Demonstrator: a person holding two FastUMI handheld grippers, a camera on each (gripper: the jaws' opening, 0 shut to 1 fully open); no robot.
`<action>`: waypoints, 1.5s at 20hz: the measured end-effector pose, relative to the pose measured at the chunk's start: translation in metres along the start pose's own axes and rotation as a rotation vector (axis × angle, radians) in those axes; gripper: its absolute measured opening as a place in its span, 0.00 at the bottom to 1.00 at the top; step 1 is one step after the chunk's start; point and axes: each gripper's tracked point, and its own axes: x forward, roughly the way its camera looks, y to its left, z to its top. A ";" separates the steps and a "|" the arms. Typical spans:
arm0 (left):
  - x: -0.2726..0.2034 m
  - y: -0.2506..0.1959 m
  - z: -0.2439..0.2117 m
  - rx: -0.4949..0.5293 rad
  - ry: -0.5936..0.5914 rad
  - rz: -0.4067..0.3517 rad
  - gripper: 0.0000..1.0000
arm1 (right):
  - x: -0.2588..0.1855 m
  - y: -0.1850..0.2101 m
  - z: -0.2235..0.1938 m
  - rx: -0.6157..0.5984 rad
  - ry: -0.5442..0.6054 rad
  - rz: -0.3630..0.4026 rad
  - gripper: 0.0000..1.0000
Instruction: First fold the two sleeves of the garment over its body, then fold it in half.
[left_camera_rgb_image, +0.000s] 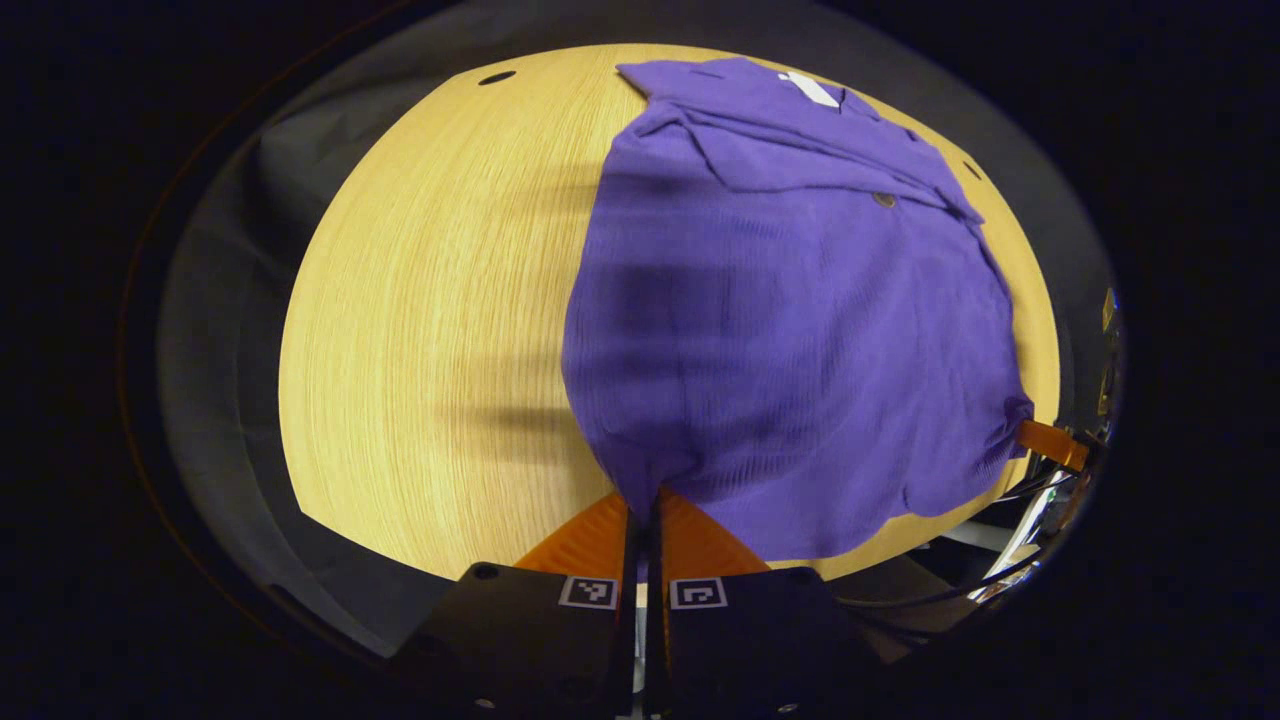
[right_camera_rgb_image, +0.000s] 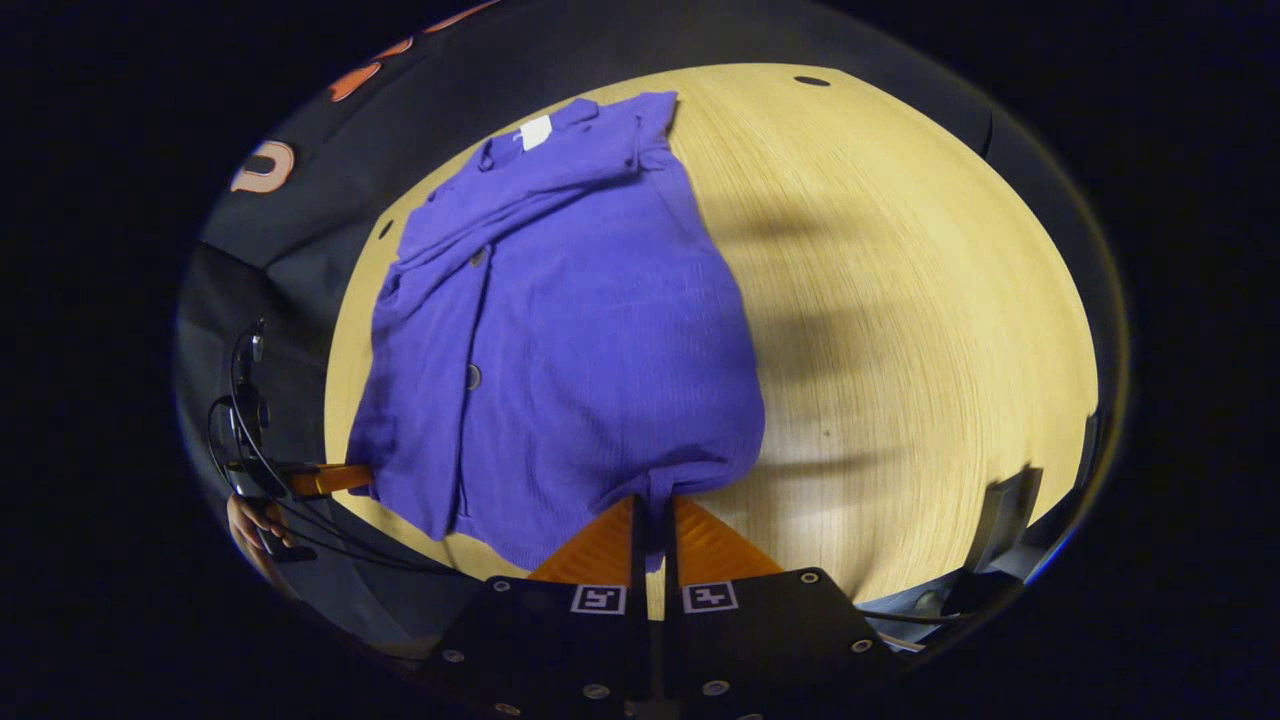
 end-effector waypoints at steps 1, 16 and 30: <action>-0.011 -0.005 0.011 -0.008 -0.024 -0.024 0.05 | -0.007 0.004 0.009 -0.003 -0.014 0.018 0.06; -0.108 -0.059 0.209 0.093 -0.265 -0.074 0.05 | -0.057 0.063 0.189 -0.071 -0.186 0.170 0.06; -0.116 -0.052 0.445 0.162 -0.520 0.222 0.06 | 0.000 0.047 0.410 0.012 -0.287 0.073 0.10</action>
